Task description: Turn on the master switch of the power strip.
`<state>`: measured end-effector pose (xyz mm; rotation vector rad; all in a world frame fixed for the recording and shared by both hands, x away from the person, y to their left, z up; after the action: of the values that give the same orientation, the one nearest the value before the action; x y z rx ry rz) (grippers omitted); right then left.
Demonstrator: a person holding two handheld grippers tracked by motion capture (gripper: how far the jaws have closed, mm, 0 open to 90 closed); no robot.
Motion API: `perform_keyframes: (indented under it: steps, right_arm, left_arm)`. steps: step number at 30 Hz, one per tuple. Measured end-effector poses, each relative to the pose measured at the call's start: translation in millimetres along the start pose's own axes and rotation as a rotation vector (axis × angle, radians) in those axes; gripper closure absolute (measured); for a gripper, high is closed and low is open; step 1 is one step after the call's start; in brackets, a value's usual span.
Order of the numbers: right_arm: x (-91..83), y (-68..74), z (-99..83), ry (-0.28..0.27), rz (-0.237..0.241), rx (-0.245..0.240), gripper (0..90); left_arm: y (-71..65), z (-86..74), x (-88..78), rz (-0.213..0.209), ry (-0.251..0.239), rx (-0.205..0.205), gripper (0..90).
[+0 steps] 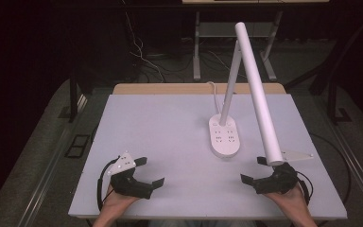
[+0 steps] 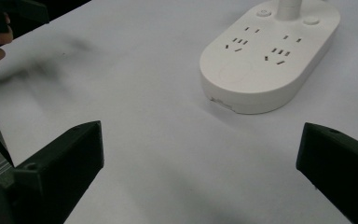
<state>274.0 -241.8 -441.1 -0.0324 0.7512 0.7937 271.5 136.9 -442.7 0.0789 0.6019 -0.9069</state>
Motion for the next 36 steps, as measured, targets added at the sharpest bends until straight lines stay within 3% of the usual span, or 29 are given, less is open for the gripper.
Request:
perform_keyframes:
  steps: [28, 36]
  right_arm:
    - [-0.8, 4.7, -3.2, 0.035, 0.022, -0.016, 0.1]
    - [-0.3, 5.2, -2.3, 0.036, 0.025, -0.015, 0.1]
  left_arm:
    - [-4.0, 3.5, 2.8, -0.021, 0.024, 0.014, 0.0]
    - [-8.5, 8.9, 5.1, -0.058, 0.057, 0.022, 0.0]
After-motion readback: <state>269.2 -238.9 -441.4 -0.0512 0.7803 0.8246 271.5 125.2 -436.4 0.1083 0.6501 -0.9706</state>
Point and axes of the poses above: each handheld gripper's, and its own axes: x roughly forward along the jaws, z roughly out of its top, y roughly to its left, the point moved 5 cm from there along x, roughly forward along the jaws, and after that the axes turned 6 degrees about y, right-handed, at the moved point
